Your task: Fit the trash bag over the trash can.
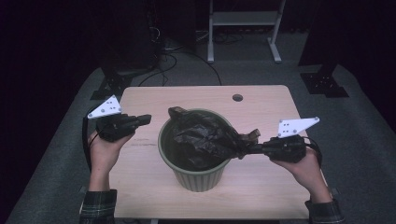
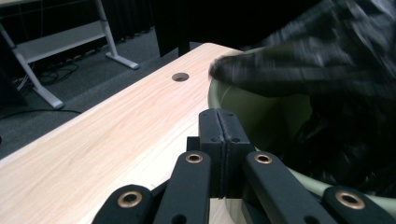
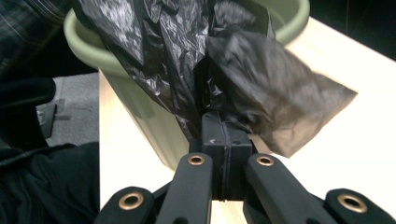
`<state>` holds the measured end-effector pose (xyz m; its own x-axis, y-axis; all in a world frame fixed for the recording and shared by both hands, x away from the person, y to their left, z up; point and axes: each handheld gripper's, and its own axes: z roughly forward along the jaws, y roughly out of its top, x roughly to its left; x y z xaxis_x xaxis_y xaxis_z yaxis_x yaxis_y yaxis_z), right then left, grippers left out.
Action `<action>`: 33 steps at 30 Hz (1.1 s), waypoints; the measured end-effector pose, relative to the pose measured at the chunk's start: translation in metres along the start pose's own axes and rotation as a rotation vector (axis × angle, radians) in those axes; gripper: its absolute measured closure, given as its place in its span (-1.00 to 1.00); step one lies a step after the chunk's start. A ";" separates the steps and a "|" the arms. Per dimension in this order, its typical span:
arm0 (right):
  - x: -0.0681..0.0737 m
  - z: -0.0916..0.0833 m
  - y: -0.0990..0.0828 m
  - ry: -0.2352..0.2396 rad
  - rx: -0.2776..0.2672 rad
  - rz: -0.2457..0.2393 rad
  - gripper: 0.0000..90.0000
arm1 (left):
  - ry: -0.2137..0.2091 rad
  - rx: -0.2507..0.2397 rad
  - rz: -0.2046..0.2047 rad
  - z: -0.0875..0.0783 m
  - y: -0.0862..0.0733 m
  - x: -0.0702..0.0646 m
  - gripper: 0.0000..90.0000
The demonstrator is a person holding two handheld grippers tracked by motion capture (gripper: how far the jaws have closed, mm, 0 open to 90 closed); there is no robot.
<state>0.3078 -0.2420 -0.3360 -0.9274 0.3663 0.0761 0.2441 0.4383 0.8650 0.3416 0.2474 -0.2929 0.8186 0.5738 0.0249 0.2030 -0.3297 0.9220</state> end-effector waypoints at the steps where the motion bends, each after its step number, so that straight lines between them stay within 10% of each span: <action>1: 0.001 0.001 -0.002 0.001 0.003 -0.001 1.00 | 0.000 0.001 0.002 0.000 0.000 0.000 0.99; 8: 0.003 -0.001 0.013 0.010 -0.054 -0.034 1.00 | -0.021 -0.031 0.019 0.009 0.020 -0.003 0.48; 18: 0.013 0.019 0.036 0.055 -0.062 -0.083 1.00 | -0.096 -0.069 0.078 0.024 0.060 -0.021 0.25; 28: 0.010 0.020 0.041 0.039 -0.063 -0.083 1.00 | -0.147 -0.094 0.094 0.019 0.068 -0.029 0.15; 33: 0.011 0.022 0.042 0.046 -0.065 -0.085 1.00 | -0.195 -0.032 0.101 0.027 0.063 -0.033 0.15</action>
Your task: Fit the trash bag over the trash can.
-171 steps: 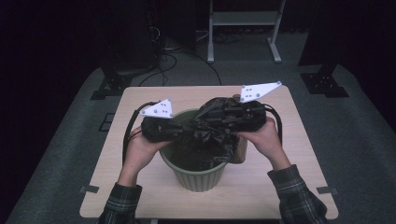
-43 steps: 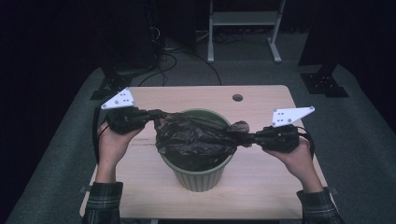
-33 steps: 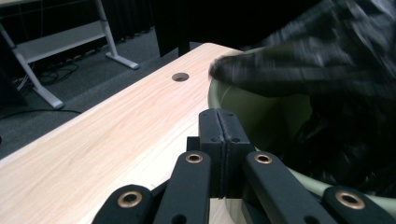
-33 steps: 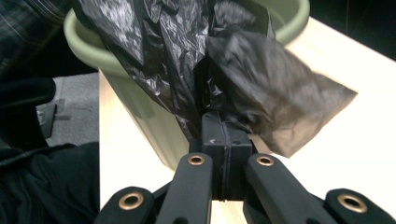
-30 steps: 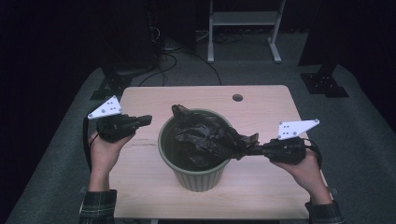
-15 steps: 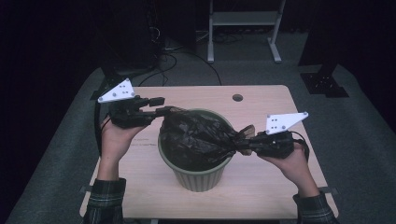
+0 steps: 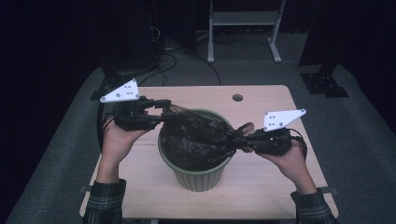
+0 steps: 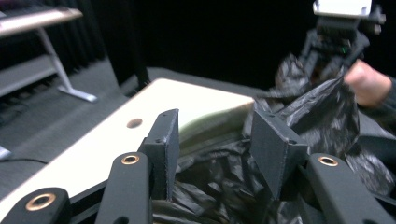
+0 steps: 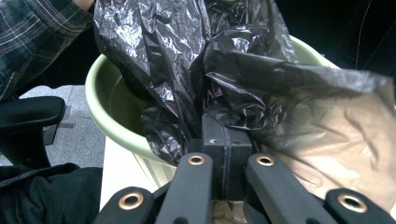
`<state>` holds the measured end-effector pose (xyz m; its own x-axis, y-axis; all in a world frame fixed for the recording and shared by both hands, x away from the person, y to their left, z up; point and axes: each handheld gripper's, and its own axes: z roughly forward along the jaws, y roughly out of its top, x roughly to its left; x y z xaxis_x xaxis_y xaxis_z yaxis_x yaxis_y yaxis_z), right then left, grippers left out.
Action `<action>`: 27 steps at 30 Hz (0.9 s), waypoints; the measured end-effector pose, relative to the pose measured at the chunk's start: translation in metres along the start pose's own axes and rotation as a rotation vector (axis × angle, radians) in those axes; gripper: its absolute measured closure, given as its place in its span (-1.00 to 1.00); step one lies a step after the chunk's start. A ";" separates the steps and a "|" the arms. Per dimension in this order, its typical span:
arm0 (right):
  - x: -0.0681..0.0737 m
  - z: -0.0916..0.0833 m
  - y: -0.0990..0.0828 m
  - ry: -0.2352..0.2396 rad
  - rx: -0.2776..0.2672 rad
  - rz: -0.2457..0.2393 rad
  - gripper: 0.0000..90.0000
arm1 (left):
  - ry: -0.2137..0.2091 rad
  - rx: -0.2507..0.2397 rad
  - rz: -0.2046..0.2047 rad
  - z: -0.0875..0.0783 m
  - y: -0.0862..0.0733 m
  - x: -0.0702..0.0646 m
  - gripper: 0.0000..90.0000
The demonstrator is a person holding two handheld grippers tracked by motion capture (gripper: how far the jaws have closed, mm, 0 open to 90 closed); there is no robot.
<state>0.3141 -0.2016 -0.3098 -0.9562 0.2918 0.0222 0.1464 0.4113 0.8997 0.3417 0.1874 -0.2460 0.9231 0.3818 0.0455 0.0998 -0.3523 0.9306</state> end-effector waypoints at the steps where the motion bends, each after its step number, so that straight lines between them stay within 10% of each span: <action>1: 0.001 0.000 0.000 0.003 0.000 -0.001 1.00 | -0.012 0.020 -0.002 0.003 -0.004 -0.002 0.16; 16: 0.043 0.007 -0.008 0.098 0.005 -0.029 0.98 | -0.024 -0.006 -0.014 -0.019 -0.054 -0.040 0.20; 27: 0.064 0.039 -0.036 0.181 0.111 -0.004 0.98 | 0.005 0.021 -0.036 -0.022 -0.074 -0.048 0.21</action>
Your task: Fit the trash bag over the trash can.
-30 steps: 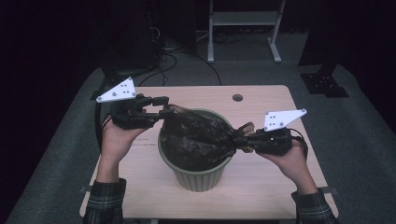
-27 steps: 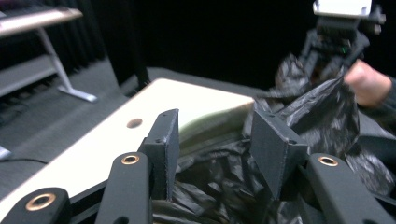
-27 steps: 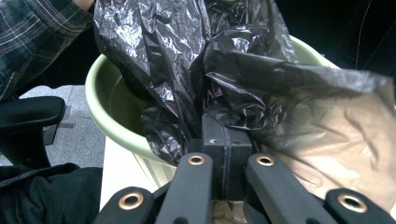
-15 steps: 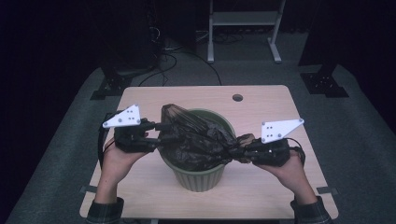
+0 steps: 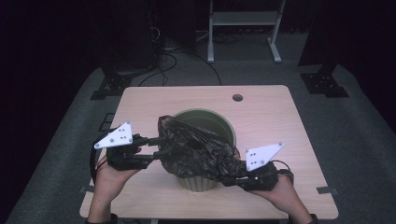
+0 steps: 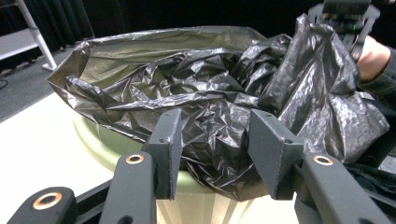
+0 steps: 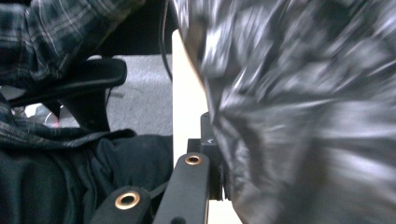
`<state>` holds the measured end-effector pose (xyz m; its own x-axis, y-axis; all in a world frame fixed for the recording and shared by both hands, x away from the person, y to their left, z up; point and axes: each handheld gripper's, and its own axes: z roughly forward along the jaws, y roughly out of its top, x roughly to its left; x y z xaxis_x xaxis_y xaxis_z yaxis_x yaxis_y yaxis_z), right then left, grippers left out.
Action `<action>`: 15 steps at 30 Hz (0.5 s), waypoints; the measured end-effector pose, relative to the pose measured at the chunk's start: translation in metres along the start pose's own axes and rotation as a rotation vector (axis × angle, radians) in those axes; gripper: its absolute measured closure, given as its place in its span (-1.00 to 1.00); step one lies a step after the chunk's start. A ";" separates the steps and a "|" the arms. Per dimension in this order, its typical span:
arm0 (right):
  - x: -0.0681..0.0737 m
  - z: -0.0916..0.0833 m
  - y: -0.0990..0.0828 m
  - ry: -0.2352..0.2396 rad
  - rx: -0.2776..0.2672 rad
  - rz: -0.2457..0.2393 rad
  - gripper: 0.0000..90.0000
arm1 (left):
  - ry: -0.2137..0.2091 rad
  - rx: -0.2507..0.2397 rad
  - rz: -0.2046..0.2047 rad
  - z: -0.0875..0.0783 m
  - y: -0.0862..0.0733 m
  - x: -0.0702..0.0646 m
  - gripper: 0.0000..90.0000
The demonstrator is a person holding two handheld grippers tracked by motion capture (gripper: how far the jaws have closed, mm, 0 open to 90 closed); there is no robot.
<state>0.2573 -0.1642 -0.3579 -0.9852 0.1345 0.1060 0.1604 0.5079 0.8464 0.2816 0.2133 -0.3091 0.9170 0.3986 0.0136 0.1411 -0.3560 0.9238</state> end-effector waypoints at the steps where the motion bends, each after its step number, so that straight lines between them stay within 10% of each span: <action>1: 0.000 0.004 -0.003 0.007 0.008 0.005 0.98 | 0.003 0.004 -0.002 0.000 -0.001 0.000 0.21; 7: 0.001 0.026 -0.016 0.026 0.070 0.021 0.88 | 0.007 0.009 0.000 0.002 -0.003 0.000 0.21; 15: -0.007 -0.025 -0.025 -0.082 0.012 0.062 0.84 | 0.007 0.002 0.002 0.001 -0.003 0.000 0.21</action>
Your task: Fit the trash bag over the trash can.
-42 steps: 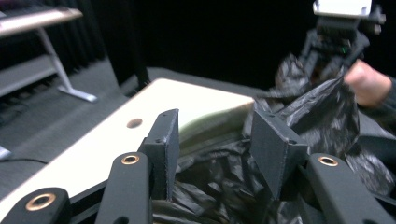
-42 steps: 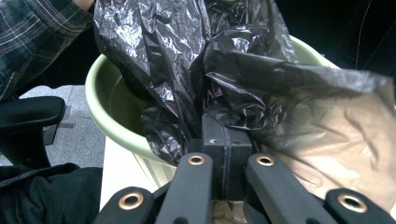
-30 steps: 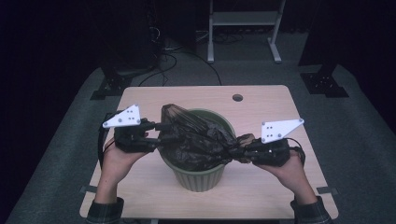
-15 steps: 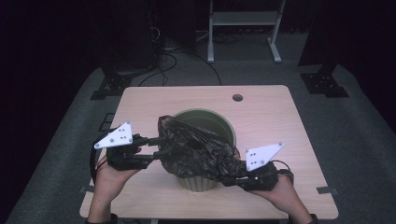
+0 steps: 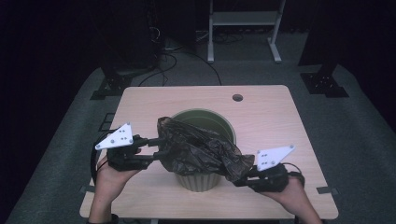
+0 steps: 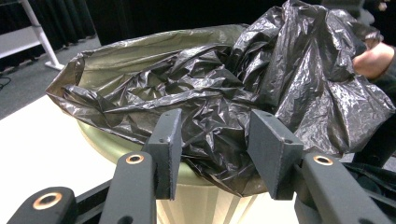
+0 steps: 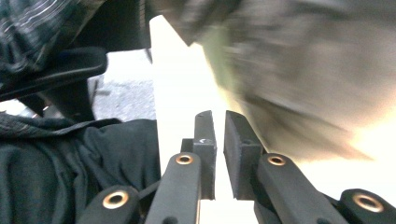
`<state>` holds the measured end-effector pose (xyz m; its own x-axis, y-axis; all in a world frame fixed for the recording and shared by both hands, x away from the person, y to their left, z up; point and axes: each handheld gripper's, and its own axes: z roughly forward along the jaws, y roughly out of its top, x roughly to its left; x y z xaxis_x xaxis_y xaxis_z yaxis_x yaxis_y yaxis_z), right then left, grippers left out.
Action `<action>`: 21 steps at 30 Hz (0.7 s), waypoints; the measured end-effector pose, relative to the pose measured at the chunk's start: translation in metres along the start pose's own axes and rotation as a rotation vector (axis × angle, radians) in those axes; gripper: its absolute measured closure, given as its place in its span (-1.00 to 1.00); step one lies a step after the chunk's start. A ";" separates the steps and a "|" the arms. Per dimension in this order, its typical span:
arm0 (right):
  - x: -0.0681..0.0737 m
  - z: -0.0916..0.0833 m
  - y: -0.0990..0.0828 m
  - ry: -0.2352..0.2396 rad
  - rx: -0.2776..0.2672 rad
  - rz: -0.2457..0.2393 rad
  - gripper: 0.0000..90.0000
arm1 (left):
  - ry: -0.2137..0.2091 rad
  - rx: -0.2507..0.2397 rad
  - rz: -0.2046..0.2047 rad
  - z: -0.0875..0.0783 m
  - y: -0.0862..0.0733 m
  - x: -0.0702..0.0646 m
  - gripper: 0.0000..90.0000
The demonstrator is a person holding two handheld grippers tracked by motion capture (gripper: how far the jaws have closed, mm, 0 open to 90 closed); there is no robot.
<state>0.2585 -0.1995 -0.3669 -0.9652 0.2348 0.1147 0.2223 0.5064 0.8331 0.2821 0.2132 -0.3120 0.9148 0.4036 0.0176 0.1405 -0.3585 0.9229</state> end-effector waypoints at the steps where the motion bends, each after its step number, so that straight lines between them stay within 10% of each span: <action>1: -0.003 -0.008 -0.001 -0.022 -0.009 0.008 0.83 | -0.001 0.001 0.000 0.000 0.000 0.000 0.21; 11: -0.033 -0.090 0.008 -0.284 -0.119 0.060 0.74 | -0.007 0.006 -0.002 0.001 -0.002 0.001 0.21; 21: -0.055 -0.061 0.075 -0.152 -0.192 0.026 0.64 | -0.007 0.003 -0.001 0.001 -0.003 0.001 0.21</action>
<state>0.3200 -0.2251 -0.2772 -0.9245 0.3752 0.0674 0.2029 0.3347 0.9202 0.2833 0.2144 -0.3148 0.9170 0.3986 0.0138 0.1429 -0.3607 0.9217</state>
